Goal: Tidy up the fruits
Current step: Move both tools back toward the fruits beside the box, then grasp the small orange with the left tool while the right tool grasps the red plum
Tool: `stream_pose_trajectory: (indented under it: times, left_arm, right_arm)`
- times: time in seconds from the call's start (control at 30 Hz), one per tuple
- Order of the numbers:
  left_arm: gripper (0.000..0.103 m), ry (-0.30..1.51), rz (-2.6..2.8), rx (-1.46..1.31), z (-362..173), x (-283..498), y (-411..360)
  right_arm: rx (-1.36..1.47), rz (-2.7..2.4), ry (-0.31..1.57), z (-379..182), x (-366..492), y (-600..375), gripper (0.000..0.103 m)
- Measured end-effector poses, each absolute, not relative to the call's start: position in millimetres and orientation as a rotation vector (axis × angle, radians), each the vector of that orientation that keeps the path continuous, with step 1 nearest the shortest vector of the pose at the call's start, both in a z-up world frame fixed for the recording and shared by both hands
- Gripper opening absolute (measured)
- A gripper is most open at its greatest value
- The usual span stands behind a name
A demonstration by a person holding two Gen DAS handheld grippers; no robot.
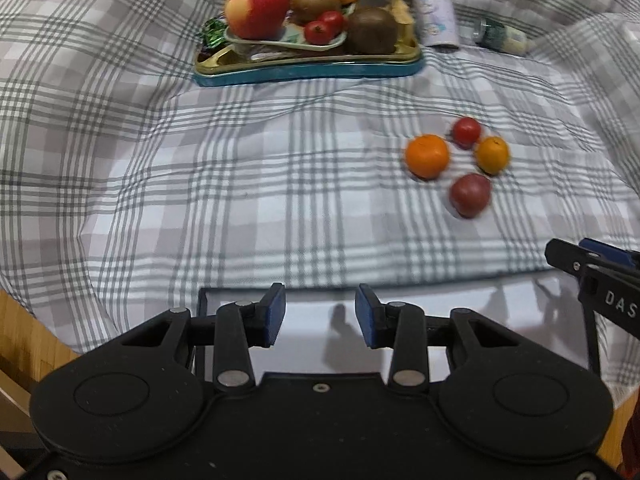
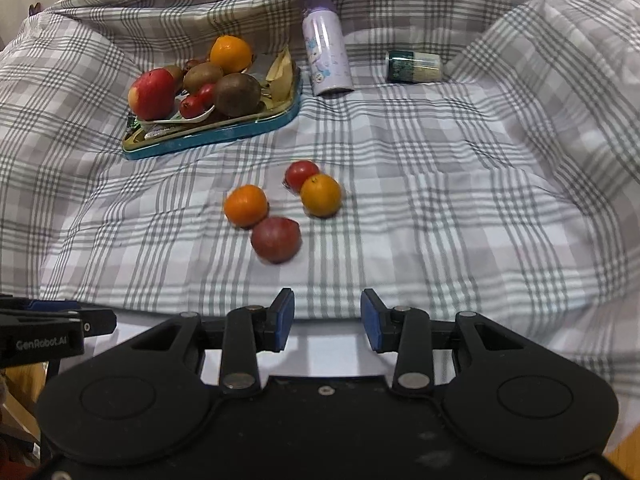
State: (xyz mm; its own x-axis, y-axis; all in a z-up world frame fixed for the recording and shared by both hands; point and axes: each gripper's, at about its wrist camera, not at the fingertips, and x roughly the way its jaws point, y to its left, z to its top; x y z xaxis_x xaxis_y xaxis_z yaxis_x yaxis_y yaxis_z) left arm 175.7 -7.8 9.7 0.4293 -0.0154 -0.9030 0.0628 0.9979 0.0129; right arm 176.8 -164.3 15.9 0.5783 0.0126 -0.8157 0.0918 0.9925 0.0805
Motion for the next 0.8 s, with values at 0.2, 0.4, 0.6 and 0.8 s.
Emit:
stream_pose_trajectory:
  times: [0.2, 0.4, 0.6, 0.8]
  left_arm:
    - [0.047, 1.147, -0.02, 0.036, -5, 201, -2]
    - [0.047, 1.153, -0.006, 0.032, -12, 222, 3]
    - [0.047, 1.148, 0.008, 0.04, -15, 236, 8]
    - [0.047, 1.142, -0.018, 0.047, -16, 245, 1]
  right_arm:
    - [0.113, -0.01, 0.968, 3, 213, -153, 0.044]
    - [0.142, 0.021, 0.995, -13, 243, -144, 0.053]
    - [0.153, 0.016, 1.022, -30, 264, -140, 0.058]
    - [0.144, 0.017, 1.029, -41, 269, -142, 0.046]
